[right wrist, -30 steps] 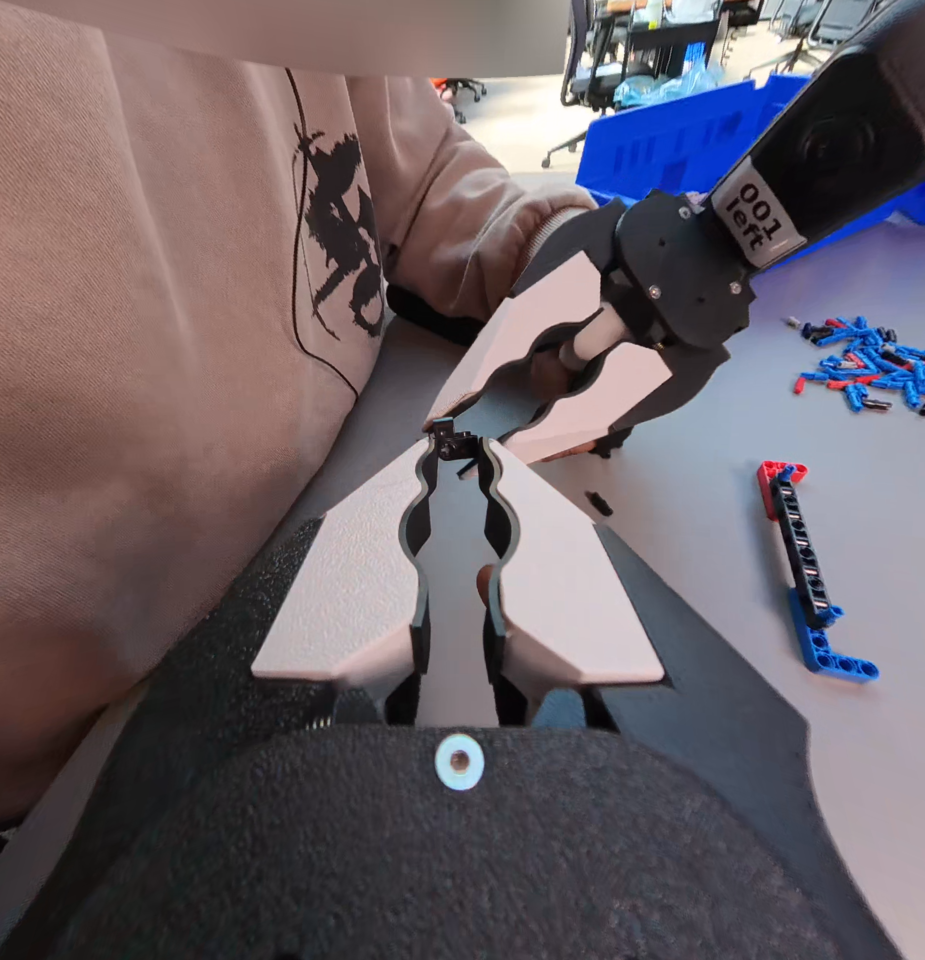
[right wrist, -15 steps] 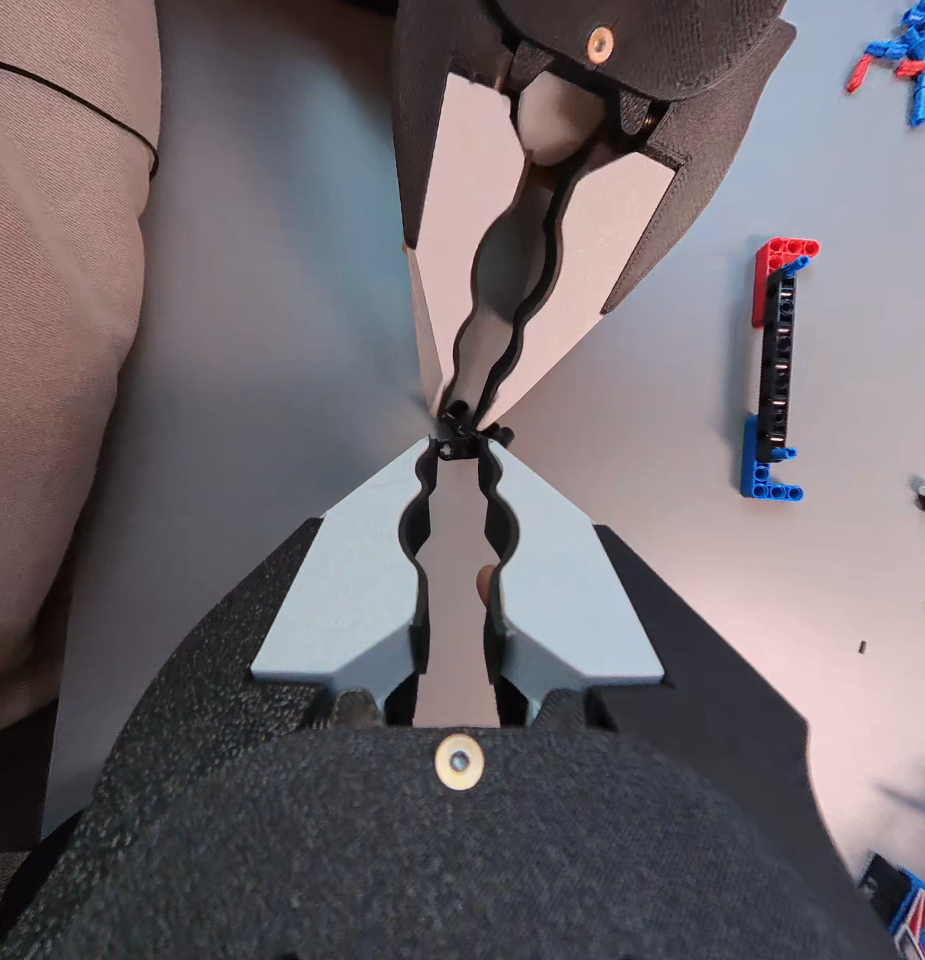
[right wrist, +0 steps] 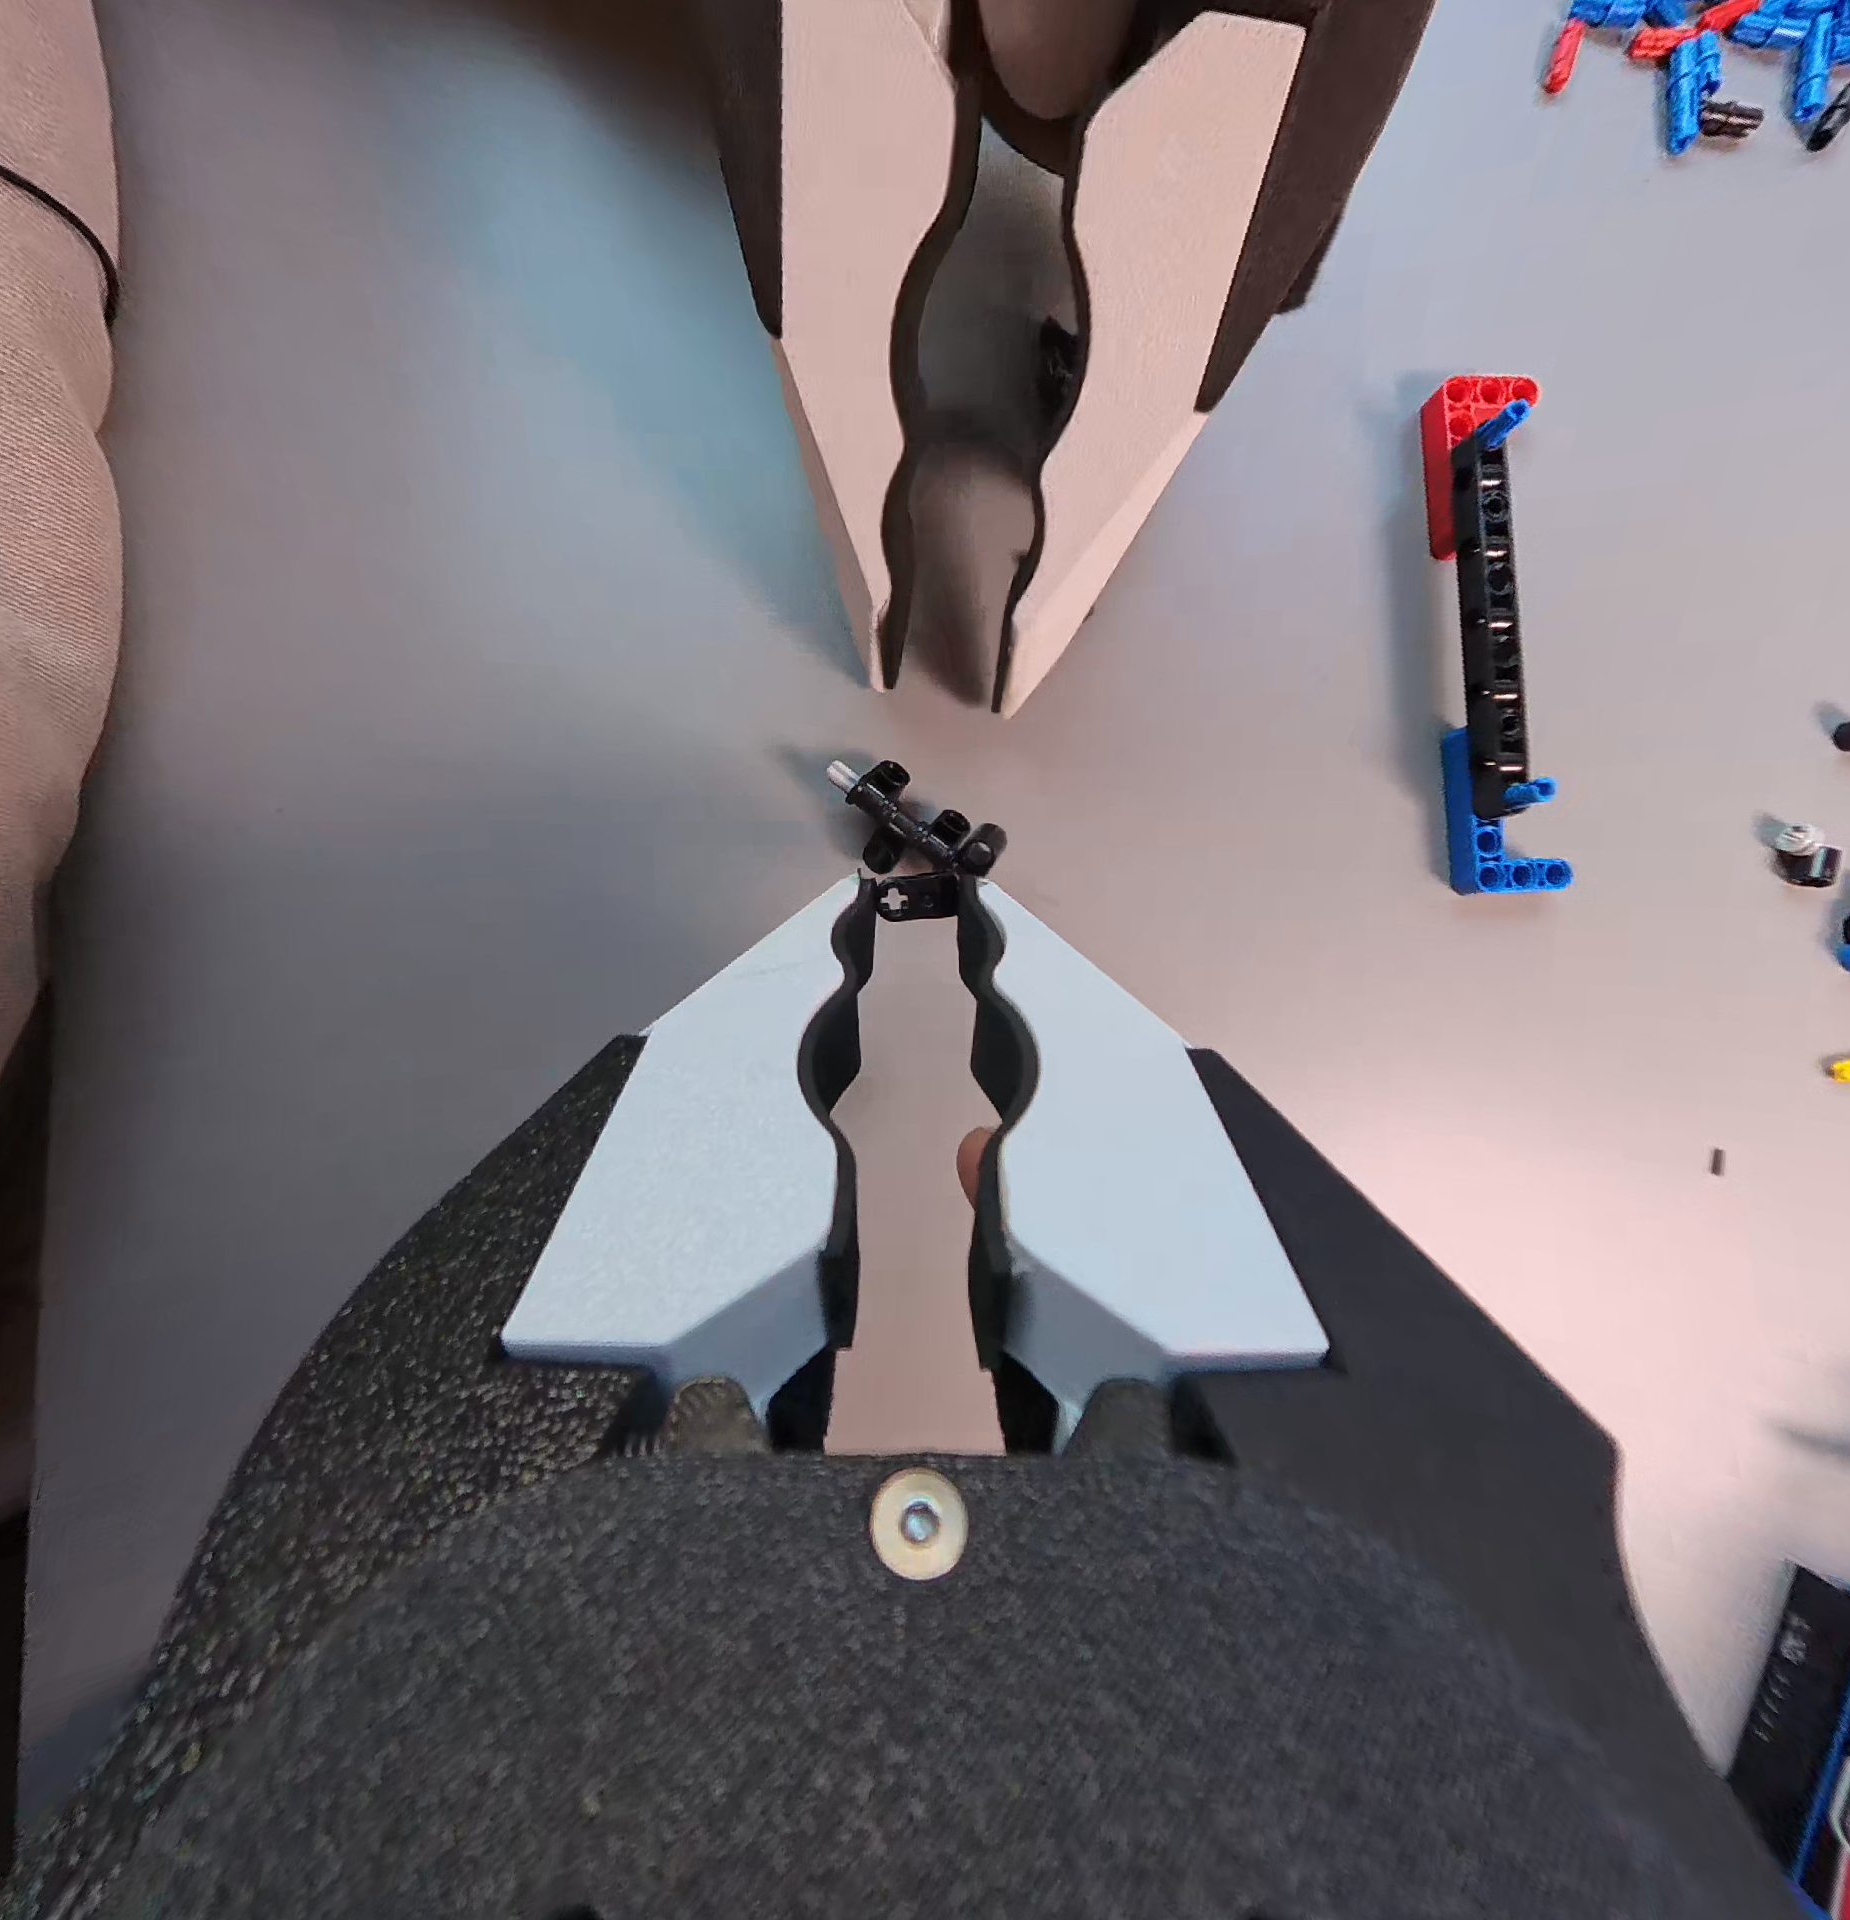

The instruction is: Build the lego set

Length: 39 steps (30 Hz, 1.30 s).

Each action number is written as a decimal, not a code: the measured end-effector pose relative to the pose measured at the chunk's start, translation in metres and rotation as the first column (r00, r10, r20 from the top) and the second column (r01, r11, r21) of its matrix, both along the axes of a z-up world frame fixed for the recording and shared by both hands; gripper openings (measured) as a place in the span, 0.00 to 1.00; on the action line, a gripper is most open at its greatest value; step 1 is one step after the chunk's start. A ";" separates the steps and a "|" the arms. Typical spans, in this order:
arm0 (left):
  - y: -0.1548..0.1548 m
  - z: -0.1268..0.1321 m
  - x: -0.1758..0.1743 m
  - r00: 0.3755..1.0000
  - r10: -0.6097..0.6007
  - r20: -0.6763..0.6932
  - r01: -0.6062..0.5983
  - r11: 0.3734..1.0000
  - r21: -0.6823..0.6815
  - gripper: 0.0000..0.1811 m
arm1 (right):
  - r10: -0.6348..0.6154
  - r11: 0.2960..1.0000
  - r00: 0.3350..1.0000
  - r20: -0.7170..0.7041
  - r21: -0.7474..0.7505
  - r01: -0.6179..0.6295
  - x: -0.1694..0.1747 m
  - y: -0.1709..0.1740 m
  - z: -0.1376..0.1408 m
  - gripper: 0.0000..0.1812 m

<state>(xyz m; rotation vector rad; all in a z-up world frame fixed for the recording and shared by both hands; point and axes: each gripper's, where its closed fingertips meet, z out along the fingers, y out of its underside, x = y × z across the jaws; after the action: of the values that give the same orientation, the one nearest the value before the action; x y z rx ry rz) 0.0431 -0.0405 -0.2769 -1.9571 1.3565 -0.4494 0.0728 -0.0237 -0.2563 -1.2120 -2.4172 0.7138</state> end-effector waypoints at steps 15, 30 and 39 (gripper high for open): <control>0.004 0.010 0.019 0.997 -0.081 -0.014 0.082 0.968 0.237 0.17 | -0.027 0.983 0.999 0.019 -0.182 0.030 -0.017 0.002 -0.018 0.08; 0.007 0.020 0.027 0.961 0.017 0.275 0.022 0.990 -0.139 0.04 | -0.008 0.962 0.976 -0.218 -0.269 -0.052 -0.009 0.003 0.025 0.08; 0.025 0.019 0.036 0.957 0.081 0.280 -0.017 0.974 -0.225 0.05 | -0.014 0.983 0.986 -0.168 -0.185 -0.018 0.001 0.003 0.011 0.08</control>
<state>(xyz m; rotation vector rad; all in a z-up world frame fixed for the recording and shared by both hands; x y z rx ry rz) 0.0789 -0.0160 -0.2578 -2.0021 1.1077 -0.8572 0.0738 -0.0208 -0.2450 -1.1655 -2.2537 1.0198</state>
